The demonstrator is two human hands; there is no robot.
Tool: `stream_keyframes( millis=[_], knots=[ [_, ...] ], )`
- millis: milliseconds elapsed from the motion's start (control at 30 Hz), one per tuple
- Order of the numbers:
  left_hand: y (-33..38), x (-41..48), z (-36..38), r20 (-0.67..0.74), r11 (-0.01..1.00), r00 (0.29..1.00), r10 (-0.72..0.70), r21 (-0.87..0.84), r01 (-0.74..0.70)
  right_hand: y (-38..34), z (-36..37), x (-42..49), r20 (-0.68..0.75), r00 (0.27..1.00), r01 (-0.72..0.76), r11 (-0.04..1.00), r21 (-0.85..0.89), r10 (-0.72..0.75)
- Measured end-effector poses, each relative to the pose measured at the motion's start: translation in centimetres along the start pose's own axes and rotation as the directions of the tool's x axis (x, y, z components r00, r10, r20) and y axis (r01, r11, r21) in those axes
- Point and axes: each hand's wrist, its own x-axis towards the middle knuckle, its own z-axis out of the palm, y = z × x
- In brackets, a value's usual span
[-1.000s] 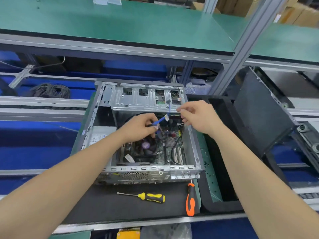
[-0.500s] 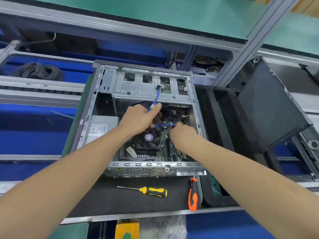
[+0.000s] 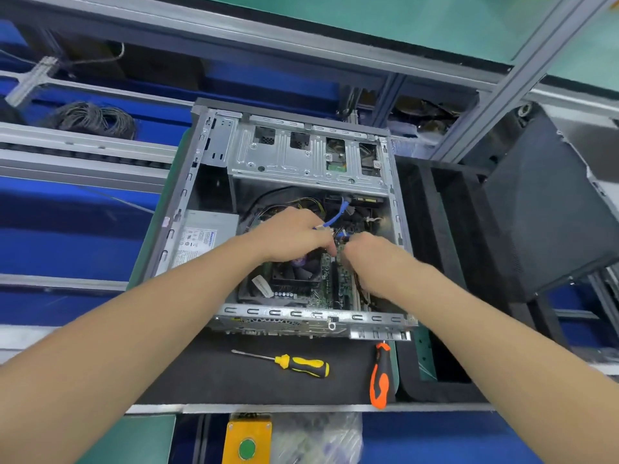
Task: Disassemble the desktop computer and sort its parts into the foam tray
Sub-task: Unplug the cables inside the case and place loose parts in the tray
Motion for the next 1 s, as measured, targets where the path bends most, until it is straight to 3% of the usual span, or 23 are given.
stream_keyframes(
  millis=[133,233,300,367,433,533,600,700,867,1000],
  knots=[
    [-1.0,0.7,1.0,-0.078,0.986,0.995,0.062,0.162,-0.049,1.5,-2.0,0.9,0.063,0.981,0.190,0.970,-0.153,-0.183],
    [-1.0,1.0,1.3,-0.098,0.958,0.985,0.142,0.264,-0.112,0.9,-2.2,1.4,0.211,0.947,0.280,0.944,-0.172,-0.243],
    [-0.6,1.0,1.6,-0.028,0.841,0.968,0.248,0.503,-0.200,0.3,-0.9,1.7,0.314,0.929,0.290,0.911,-0.292,-0.196],
    [-0.2,1.1,2.1,0.055,0.647,0.937,0.346,0.709,-0.281,-0.3,0.8,1.6,0.386,0.902,0.356,0.839,-0.412,-0.193],
    [0.5,1.1,2.7,0.122,0.442,0.915,0.385,0.846,-0.298,-0.6,1.8,1.5,0.422,0.887,0.376,0.826,-0.420,-0.189],
    [1.4,0.9,4.5,0.182,0.278,0.957,0.226,0.930,-0.242,-0.7,2.0,1.7,0.526,0.838,0.387,0.837,-0.388,-0.145],
    [1.9,0.7,5.5,0.125,0.215,0.977,0.170,0.963,-0.161,-1.0,2.2,1.9,0.563,0.819,0.396,0.819,-0.416,-0.110],
    [2.3,0.8,5.7,0.041,0.222,0.977,0.211,0.971,-0.088,-1.5,3.3,1.9,0.526,0.847,0.386,0.767,-0.512,-0.076],
    [2.0,1.3,5.2,0.072,0.349,0.940,0.333,0.917,-0.194,-1.1,4.2,2.1,0.472,0.873,0.402,0.723,-0.562,-0.119],
    [2.4,1.6,5.1,0.172,0.284,0.883,0.437,0.905,-0.317,-1.0,4.4,2.2,0.458,0.878,0.418,0.685,-0.596,-0.137]
  ],
)
